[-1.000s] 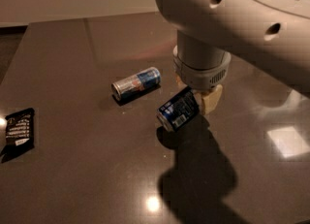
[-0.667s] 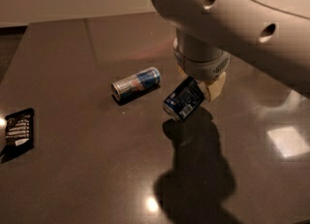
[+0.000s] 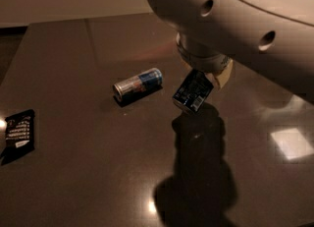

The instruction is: Place pepsi can upright

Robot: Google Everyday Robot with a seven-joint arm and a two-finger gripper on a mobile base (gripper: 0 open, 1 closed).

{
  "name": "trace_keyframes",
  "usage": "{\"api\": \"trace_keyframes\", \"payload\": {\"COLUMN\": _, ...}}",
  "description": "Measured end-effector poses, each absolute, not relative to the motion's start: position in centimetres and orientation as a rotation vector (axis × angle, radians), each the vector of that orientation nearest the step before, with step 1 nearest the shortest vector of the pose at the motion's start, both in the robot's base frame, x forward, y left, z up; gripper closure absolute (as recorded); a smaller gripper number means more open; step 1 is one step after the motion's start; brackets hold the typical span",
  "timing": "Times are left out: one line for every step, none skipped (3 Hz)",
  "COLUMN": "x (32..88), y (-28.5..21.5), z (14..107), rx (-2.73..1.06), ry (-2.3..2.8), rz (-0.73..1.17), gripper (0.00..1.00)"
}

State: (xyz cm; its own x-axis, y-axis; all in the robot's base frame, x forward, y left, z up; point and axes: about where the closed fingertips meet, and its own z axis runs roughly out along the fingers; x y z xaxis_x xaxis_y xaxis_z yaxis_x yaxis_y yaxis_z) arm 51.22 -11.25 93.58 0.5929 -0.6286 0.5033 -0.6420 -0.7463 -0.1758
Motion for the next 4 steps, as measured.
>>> {"api": "trace_keyframes", "payload": {"x": 51.2, "y": -10.9, "z": 94.4, "rx": 2.823, "ry": -0.999, "rz": 0.923, "gripper": 1.00}}
{"api": "trace_keyframes", "payload": {"x": 51.1, "y": -10.0, "z": 95.4, "rx": 2.916, "ry": -0.772, "rz": 0.997, "gripper": 1.00}}
{"api": "trace_keyframes", "payload": {"x": 50.7, "y": -9.3, "z": 96.1, "rx": 3.019, "ry": -0.575, "rz": 1.055, "gripper": 1.00}}
{"api": "trace_keyframes", "payload": {"x": 49.7, "y": -8.0, "z": 96.2, "rx": 3.116, "ry": -0.377, "rz": 1.131, "gripper": 1.00}}
